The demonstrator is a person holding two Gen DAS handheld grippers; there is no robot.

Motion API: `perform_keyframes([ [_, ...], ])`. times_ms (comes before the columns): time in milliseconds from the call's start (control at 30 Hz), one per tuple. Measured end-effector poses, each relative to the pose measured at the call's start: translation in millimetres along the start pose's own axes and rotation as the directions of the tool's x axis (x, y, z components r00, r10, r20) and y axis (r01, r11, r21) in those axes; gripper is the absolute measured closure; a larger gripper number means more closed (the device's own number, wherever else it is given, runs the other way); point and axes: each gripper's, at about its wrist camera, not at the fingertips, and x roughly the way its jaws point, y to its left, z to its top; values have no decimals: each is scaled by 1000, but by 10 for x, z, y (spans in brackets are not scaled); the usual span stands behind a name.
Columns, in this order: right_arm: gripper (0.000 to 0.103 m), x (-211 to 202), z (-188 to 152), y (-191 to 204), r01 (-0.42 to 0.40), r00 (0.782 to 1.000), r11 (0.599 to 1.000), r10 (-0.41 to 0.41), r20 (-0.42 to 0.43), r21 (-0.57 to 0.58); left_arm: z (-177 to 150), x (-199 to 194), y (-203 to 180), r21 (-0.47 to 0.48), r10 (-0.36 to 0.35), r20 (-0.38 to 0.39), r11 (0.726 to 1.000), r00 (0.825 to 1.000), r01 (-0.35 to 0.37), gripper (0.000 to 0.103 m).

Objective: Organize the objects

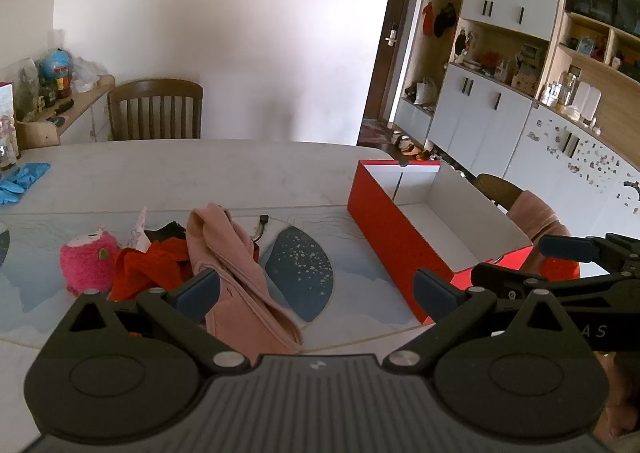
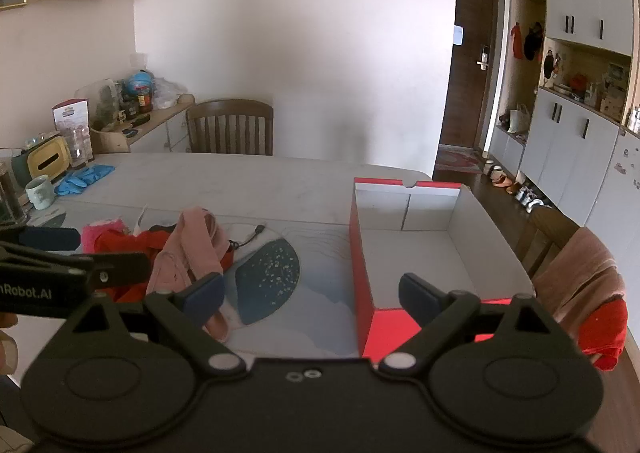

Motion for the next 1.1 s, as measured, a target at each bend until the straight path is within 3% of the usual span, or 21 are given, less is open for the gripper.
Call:
perform_keyframes([
  [467, 9, 135, 103, 140, 41, 999, 997, -41, -6, 59, 127, 169, 298, 35, -17, -38, 999, 999, 18, 0],
  [700, 9, 213, 144, 75, 65, 998, 995, -64, -10, 72, 186, 365, 454, 1, -17, -74, 1000, 997, 17, 0],
  [933, 9, 437, 215, -321, 80, 996, 993, -77, -44, 81, 197, 672, 502, -38, 58, -94, 997, 994, -62, 0],
  [1100, 9, 630, 302, -716, 110, 993, 992, -107, -57, 58, 234, 838, 589, -42, 180, -78, 982, 981, -184, 0],
])
